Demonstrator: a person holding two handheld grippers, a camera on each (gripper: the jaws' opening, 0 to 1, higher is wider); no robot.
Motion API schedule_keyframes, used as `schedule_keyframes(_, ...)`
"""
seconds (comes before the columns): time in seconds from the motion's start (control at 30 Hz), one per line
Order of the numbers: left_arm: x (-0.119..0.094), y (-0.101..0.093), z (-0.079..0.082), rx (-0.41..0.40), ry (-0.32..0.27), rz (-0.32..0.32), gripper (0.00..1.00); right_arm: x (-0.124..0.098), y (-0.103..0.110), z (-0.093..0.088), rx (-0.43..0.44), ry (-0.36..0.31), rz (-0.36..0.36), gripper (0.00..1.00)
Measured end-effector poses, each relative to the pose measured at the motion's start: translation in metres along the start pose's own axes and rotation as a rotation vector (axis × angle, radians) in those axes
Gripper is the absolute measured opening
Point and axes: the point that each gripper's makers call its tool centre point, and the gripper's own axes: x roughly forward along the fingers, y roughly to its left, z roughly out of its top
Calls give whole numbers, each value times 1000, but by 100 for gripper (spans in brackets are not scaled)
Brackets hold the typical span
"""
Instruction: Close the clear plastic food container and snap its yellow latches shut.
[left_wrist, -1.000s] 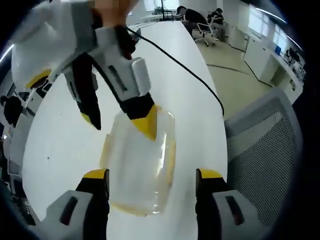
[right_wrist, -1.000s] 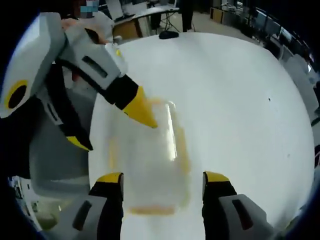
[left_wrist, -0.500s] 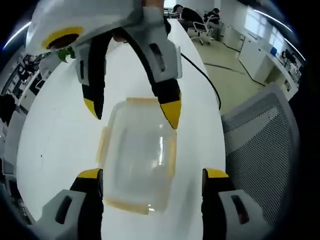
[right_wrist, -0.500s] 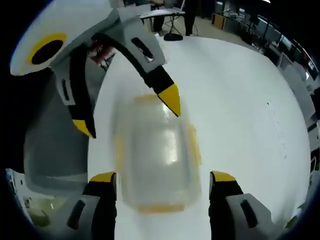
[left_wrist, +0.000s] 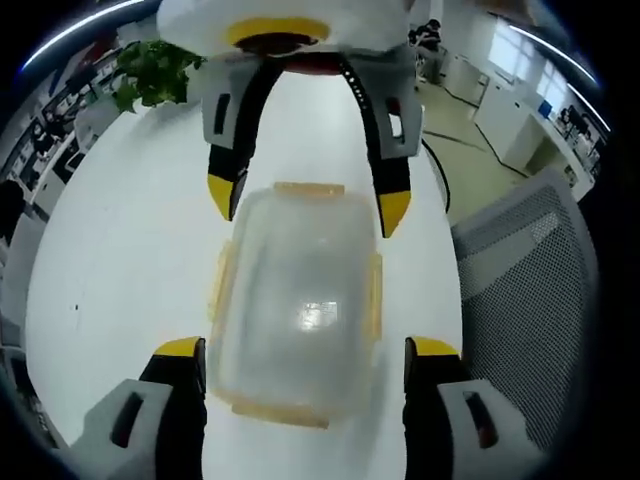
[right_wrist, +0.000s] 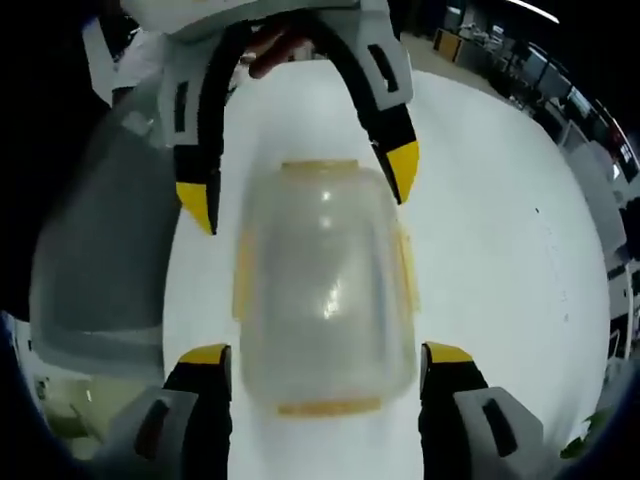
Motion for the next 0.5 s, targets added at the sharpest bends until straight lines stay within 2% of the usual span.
schedule_keyframes(0.23,8,1,-10,29,43,-8,81,6,0,0,-15,5,-16,80)
schedule_keyframes(0.5,16,4,-10,55,64,8,82,10,0,-4,-33,24,-20,80)
